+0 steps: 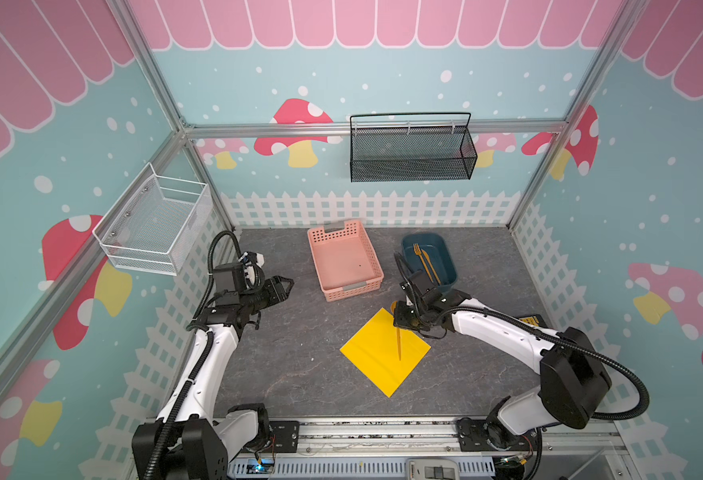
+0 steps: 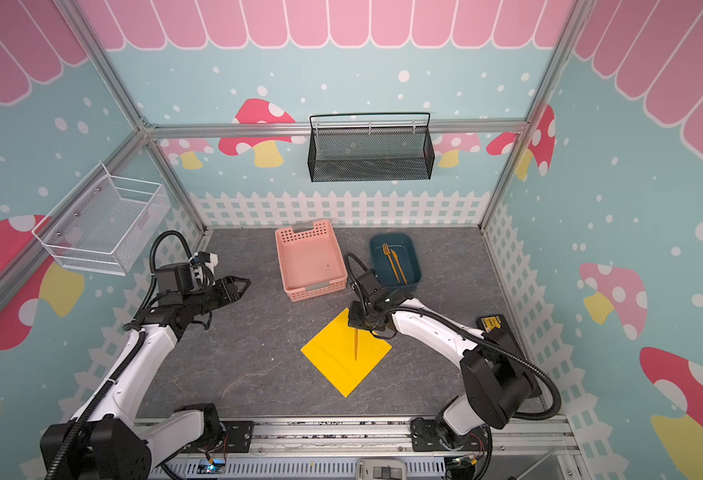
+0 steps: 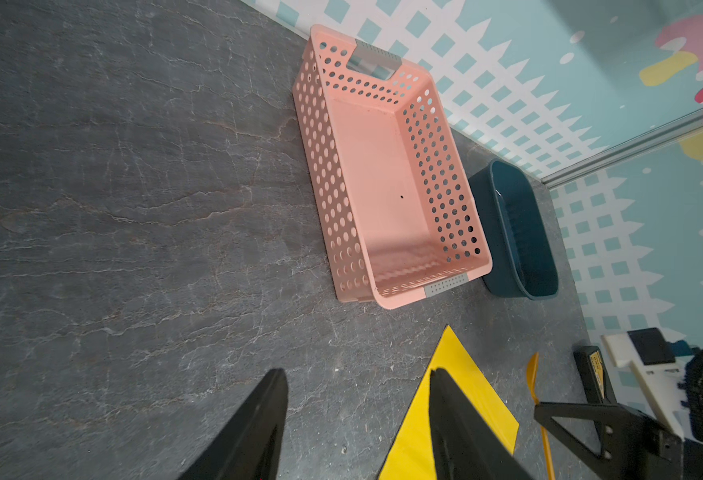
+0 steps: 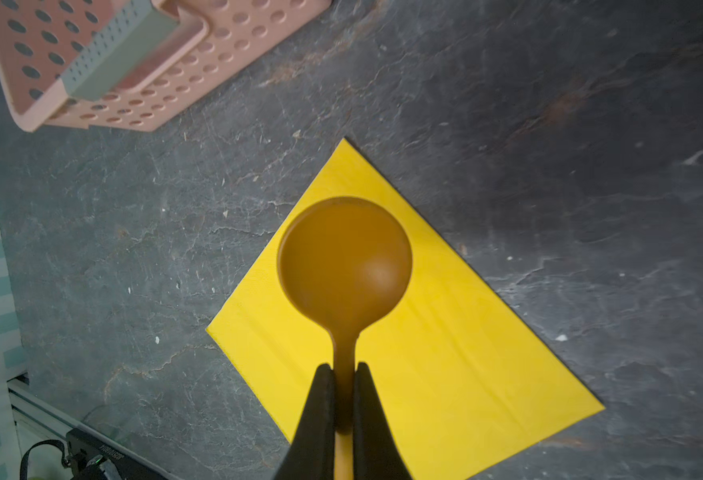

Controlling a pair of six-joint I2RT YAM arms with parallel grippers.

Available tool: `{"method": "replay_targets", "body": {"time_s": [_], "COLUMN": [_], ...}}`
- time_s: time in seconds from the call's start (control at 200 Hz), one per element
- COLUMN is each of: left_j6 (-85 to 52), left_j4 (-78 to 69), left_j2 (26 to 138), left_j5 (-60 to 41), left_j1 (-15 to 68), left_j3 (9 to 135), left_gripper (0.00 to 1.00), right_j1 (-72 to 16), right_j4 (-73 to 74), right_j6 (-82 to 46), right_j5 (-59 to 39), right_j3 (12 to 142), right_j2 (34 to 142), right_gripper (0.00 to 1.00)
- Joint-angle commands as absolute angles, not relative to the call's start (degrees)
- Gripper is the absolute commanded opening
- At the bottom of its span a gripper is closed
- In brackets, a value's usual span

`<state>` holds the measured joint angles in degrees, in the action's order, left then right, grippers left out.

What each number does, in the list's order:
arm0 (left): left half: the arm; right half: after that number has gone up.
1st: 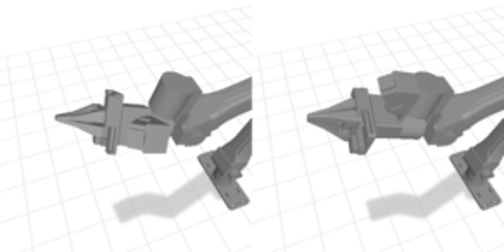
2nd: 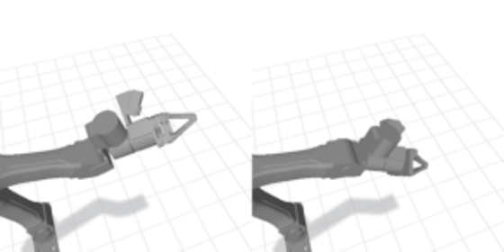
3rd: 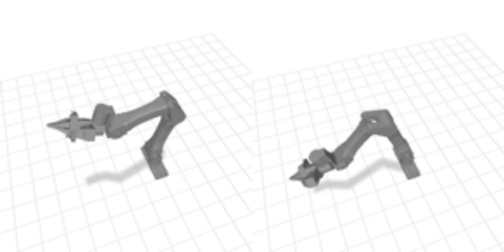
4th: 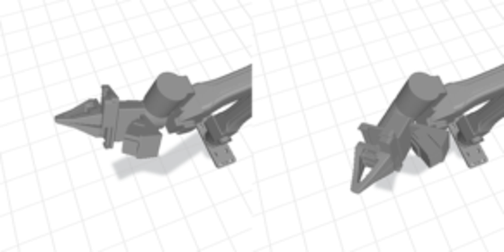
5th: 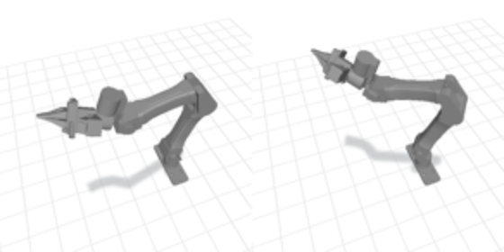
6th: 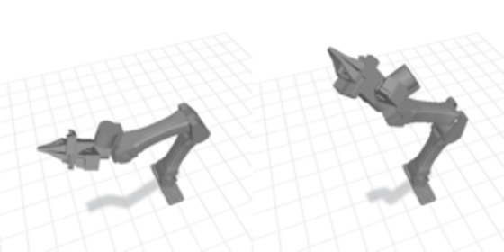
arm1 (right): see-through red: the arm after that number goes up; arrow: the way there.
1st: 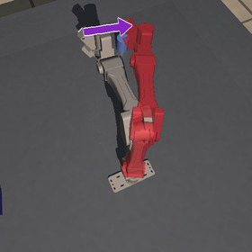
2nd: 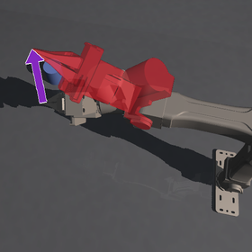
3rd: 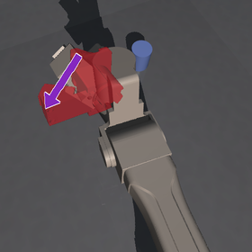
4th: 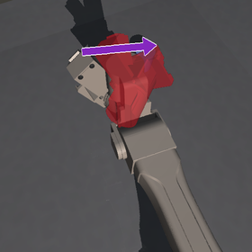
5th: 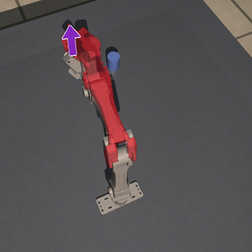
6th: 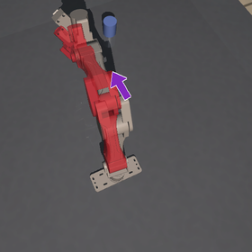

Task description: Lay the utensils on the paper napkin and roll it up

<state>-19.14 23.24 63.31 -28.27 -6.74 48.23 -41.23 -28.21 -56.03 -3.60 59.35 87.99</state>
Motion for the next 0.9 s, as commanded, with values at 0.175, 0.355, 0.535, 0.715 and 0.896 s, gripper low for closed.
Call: {"method": "replay_targets", "body": {"time_s": [0.175,0.355,0.535,0.715,0.896], "left_j6": [-19.9,-20.3,-20.4,-20.4,-20.8], "left_j4": [21.4,21.3,21.2,21.2,20.6], "left_j2": [62.2,62.1,62.4,62.4,63.0], "left_j5": [-30.4,-31.2,-31.2,-31.6,-33.0], "left_j1": [-7.2,-7.2,-7.2,-7.2,-7.2], "left_j3": [47.0,46.8,46.8,46.8,46.8], "left_gripper": [0.57,0.58,0.58,0.58,0.58], "right_j1": [-47.9,-48.6,-48.6,-48.6,-48.6], "right_j4": [-25.8,-26.7,-26.6,-25.7,-25.3], "right_j6": [-66.3,-65.0,-63.9,-63.2,-63.2], "right_j5": [1.0,1.6,2.8,3.4,3.1], "right_j3": [60.8,64.2,65.7,66.0,66.2], "right_j2": [95.7,99.9,101.8,103.1,104.1], "right_gripper": [0.01,0.01,0.01,0.01,0.01]}}
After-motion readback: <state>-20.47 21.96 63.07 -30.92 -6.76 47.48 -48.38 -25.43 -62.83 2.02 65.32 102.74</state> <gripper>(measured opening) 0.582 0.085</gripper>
